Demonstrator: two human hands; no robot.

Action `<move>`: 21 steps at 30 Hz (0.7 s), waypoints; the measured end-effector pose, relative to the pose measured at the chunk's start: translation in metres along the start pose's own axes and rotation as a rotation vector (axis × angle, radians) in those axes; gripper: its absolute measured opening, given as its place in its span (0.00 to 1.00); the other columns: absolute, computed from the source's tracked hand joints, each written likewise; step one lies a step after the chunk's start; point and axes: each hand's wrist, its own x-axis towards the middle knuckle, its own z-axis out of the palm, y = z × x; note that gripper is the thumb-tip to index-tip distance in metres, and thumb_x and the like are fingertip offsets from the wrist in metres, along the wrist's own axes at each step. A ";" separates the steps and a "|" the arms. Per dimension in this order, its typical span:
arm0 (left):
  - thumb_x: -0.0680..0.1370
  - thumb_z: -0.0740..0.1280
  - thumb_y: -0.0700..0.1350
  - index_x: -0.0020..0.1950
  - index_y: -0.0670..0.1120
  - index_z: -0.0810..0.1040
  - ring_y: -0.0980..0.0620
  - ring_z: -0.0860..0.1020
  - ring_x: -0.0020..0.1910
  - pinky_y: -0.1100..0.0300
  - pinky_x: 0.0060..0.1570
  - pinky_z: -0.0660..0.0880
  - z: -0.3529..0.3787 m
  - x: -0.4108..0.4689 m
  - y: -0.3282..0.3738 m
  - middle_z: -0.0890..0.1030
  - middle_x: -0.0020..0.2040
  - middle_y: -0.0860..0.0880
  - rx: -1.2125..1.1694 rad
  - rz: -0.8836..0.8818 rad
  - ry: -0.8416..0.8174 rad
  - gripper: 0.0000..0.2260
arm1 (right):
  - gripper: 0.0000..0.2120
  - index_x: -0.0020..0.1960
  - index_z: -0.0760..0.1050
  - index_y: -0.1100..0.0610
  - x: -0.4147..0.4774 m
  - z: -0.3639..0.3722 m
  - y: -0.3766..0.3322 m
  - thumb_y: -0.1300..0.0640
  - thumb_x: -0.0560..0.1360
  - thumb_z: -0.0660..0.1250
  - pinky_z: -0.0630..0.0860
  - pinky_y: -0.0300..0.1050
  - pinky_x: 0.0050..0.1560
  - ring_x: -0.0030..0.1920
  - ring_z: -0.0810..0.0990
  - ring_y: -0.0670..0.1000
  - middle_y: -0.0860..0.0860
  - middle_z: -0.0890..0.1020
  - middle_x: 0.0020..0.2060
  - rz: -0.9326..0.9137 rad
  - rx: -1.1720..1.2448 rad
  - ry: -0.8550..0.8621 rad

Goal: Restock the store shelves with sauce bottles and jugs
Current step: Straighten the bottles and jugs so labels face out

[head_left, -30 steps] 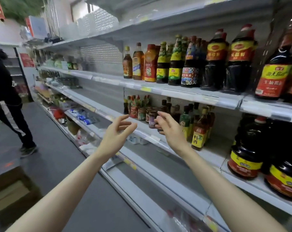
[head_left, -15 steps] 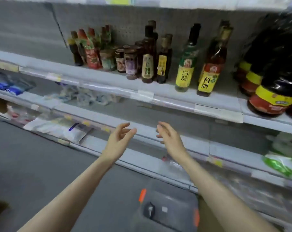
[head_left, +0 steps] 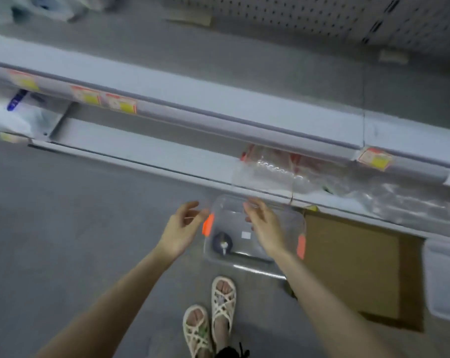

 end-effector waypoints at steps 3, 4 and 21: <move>0.78 0.66 0.45 0.64 0.44 0.73 0.65 0.77 0.37 0.71 0.37 0.72 0.019 0.027 -0.054 0.78 0.44 0.53 0.014 -0.089 -0.011 0.15 | 0.10 0.60 0.74 0.54 0.024 0.019 0.062 0.54 0.79 0.63 0.73 0.42 0.54 0.52 0.80 0.52 0.50 0.80 0.49 0.103 0.016 0.023; 0.78 0.66 0.45 0.64 0.44 0.73 0.64 0.76 0.38 0.70 0.38 0.72 0.026 0.035 -0.073 0.78 0.43 0.53 0.015 -0.117 -0.012 0.15 | 0.12 0.61 0.74 0.57 0.032 0.025 0.081 0.54 0.79 0.63 0.73 0.40 0.53 0.51 0.79 0.51 0.51 0.79 0.49 0.131 0.005 0.033; 0.78 0.65 0.51 0.61 0.47 0.73 0.52 0.78 0.50 0.62 0.44 0.73 0.083 0.125 -0.266 0.79 0.50 0.48 0.051 -0.356 -0.038 0.14 | 0.10 0.57 0.73 0.58 0.123 0.116 0.295 0.52 0.79 0.63 0.66 0.36 0.44 0.42 0.76 0.44 0.43 0.77 0.37 0.403 -0.002 -0.029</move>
